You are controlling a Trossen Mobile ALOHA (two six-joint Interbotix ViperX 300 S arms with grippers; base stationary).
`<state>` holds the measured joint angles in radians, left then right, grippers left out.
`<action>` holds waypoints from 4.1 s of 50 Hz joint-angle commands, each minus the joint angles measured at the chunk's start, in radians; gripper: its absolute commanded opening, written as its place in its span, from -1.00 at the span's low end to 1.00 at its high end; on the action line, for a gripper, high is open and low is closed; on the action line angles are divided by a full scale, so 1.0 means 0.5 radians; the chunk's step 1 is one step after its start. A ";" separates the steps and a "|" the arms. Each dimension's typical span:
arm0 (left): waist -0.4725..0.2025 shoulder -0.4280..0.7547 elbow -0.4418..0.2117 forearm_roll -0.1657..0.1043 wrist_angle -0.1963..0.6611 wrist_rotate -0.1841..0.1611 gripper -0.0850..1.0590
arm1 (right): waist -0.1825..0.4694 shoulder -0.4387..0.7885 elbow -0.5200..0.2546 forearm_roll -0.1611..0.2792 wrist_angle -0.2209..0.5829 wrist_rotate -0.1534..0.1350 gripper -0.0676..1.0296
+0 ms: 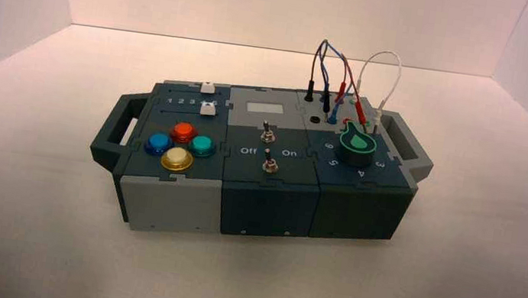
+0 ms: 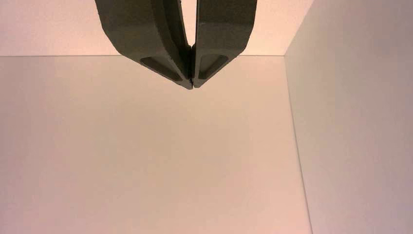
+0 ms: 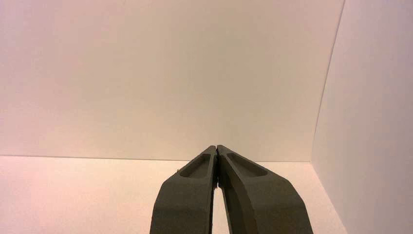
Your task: Flip the top switch on with the right gripper.
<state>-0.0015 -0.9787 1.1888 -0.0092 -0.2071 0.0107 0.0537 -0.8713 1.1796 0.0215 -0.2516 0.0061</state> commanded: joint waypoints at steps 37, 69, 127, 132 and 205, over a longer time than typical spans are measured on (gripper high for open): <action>-0.218 0.150 -0.199 -0.031 0.577 -0.012 -0.90 | 0.120 -0.009 -0.092 0.009 0.144 0.003 -0.92; -0.767 0.687 -0.359 -0.107 1.522 -0.350 -0.90 | 0.249 -0.003 -0.282 0.169 0.920 0.006 -0.92; -0.831 1.031 -0.319 -0.313 1.789 -0.460 -0.90 | 0.881 0.276 -0.463 0.614 1.878 0.018 -0.92; -0.831 1.098 -0.313 -0.313 1.782 -0.488 -0.90 | 0.963 0.328 -0.482 0.635 1.887 0.025 -0.92; -0.831 2.246 -0.607 -0.285 1.359 -0.374 -0.90 | 1.589 1.611 -1.089 0.752 1.911 0.114 -0.92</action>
<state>-0.4050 0.0767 0.8836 -0.1580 0.5077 -0.2148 0.8391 -0.0798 0.6750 0.3835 0.7026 0.0522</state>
